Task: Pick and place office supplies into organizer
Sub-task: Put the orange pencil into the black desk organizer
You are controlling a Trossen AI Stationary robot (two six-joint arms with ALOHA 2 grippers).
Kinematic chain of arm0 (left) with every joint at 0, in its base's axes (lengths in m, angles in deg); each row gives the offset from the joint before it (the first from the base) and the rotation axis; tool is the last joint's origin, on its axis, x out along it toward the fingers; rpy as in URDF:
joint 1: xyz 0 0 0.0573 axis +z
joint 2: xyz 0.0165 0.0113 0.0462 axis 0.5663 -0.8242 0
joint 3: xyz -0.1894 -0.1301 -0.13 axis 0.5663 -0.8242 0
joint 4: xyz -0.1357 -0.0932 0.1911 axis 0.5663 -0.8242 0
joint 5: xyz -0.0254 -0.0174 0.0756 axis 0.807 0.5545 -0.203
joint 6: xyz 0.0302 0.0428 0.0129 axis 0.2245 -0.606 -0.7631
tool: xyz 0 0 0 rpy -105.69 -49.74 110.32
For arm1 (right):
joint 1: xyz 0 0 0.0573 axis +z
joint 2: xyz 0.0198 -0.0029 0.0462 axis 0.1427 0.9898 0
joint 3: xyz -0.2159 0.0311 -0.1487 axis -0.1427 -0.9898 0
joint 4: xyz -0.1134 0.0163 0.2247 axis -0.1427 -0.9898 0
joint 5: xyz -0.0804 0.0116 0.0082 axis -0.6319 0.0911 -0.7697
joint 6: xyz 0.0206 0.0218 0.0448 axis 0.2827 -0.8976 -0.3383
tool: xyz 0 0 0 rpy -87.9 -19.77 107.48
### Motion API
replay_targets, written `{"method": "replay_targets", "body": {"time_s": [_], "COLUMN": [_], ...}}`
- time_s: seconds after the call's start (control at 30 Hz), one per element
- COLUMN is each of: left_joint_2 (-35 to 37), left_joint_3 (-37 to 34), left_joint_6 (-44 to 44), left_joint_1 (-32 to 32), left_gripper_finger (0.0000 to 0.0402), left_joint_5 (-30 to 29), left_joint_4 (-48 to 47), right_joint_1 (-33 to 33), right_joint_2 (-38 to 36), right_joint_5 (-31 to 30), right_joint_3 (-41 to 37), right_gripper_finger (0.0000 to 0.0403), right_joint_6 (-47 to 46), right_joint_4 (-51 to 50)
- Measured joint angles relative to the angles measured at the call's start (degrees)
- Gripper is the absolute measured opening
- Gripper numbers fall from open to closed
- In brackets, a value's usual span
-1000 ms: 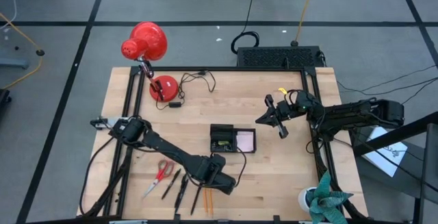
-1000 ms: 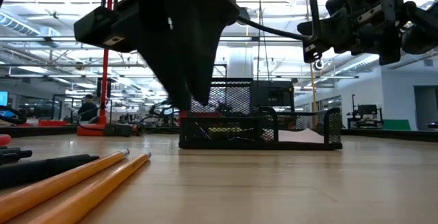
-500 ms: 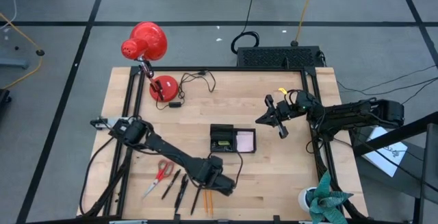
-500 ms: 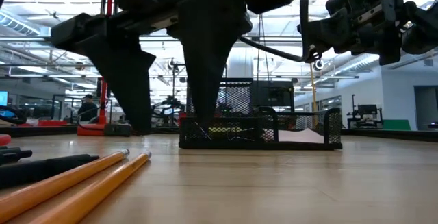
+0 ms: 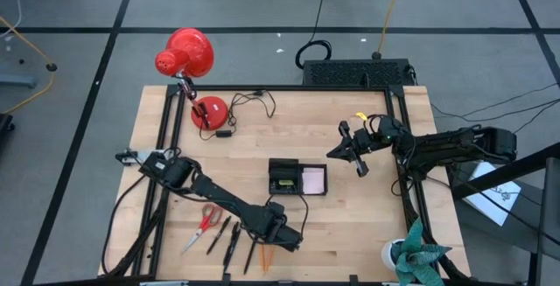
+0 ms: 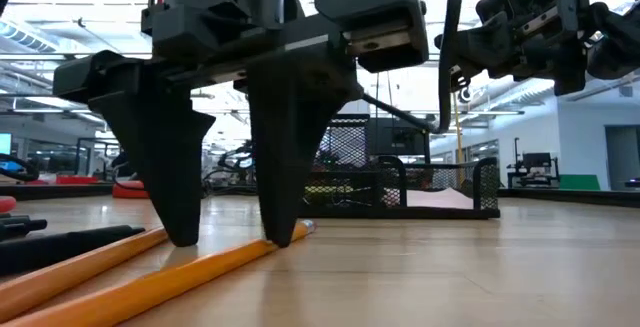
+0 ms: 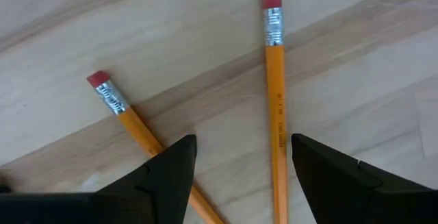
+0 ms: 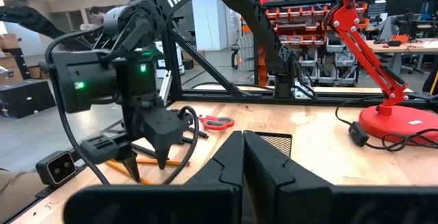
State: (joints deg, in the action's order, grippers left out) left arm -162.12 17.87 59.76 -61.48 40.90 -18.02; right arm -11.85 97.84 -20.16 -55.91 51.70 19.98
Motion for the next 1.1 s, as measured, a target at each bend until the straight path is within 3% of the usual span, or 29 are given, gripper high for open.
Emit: {"method": "replay_targets", "body": {"time_s": [0.63, 1.1], "left_joint_2": [-0.24, -1.98], "left_joint_3": [-0.25, -0.12], "left_joint_6": [-9.53, -15.46], "left_joint_1": [2.90, 3.25], "left_gripper_finger": [0.0250, 0.0250], "left_joint_5": [1.31, -2.11], "left_joint_4": [1.68, 3.06], "right_joint_1": [0.00, 0.00], "right_joint_2": [0.00, 0.00], "right_joint_5": [-0.02, -0.15], "right_joint_3": [0.00, 0.00], "right_gripper_finger": [0.0002, 0.0002], "right_joint_6": [0.40, 1.46], "right_joint_4": [0.05, 0.07]}}
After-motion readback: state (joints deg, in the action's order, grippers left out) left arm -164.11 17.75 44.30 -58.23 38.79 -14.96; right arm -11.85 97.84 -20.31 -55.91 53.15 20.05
